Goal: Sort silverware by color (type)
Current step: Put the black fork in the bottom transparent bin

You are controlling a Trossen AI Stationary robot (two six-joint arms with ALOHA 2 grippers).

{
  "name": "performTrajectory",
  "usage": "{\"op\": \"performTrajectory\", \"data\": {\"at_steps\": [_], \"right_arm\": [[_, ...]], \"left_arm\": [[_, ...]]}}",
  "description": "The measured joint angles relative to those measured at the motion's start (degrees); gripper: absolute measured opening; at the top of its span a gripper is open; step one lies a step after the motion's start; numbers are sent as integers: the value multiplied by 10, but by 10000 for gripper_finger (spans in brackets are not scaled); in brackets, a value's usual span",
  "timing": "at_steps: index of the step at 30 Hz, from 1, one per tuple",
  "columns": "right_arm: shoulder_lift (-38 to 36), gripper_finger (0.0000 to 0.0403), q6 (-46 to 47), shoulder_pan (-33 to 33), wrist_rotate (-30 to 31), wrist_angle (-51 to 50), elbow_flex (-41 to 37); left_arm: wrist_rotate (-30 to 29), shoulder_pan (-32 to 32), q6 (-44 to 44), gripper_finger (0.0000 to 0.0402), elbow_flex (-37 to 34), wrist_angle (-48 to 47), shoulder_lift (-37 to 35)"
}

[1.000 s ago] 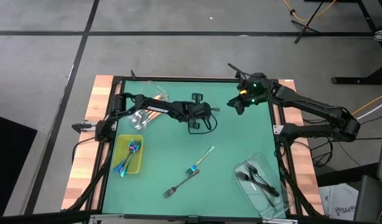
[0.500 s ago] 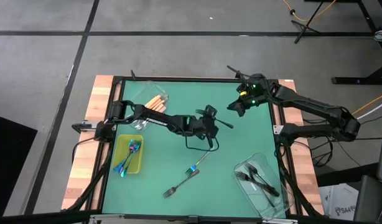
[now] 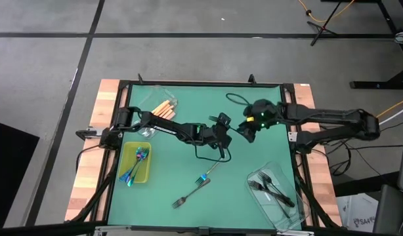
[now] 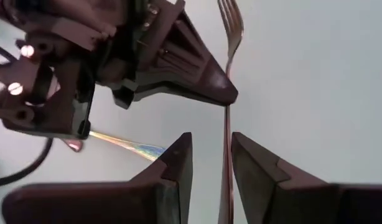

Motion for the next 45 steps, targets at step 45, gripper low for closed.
{"op": "performTrajectory", "data": {"at_steps": [45], "right_arm": [[116,5,57,73,6,23,0]], "left_arm": [[28,-37,1,6,0,22,-1]]}}
